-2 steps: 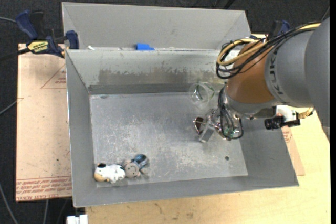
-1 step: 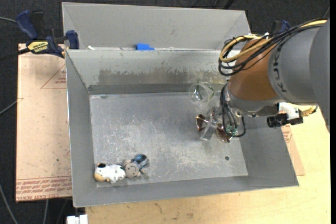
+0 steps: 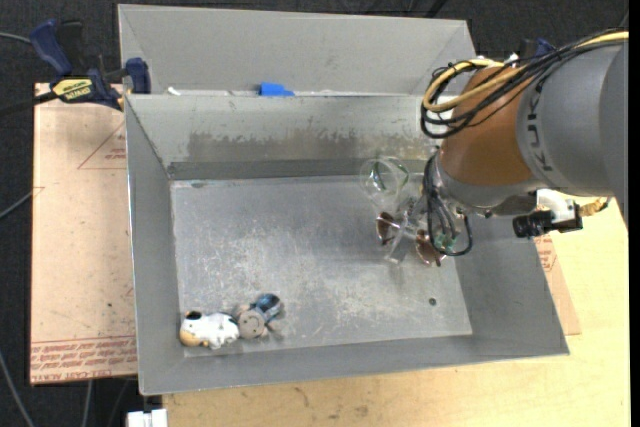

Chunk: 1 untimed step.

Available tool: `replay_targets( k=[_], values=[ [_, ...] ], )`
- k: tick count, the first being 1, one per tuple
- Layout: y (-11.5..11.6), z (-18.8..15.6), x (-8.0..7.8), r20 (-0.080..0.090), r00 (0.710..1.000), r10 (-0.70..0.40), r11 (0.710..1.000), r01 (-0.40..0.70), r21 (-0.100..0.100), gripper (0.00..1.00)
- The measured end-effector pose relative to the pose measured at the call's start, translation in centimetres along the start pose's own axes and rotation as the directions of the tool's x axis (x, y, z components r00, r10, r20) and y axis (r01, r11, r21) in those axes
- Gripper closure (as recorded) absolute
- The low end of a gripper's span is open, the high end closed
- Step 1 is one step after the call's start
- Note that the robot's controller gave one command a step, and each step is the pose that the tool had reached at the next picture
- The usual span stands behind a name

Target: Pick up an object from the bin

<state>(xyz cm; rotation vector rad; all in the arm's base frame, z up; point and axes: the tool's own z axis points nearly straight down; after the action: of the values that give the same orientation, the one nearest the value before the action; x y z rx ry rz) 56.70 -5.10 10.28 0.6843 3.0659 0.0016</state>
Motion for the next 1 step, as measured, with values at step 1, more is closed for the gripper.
replay_targets(
  k=[1],
  values=[
    [0.04, -0.85, -0.09, 0.003, 1.000, 0.000, 1.000, 0.000, -0.001, 1.00]
  ],
)
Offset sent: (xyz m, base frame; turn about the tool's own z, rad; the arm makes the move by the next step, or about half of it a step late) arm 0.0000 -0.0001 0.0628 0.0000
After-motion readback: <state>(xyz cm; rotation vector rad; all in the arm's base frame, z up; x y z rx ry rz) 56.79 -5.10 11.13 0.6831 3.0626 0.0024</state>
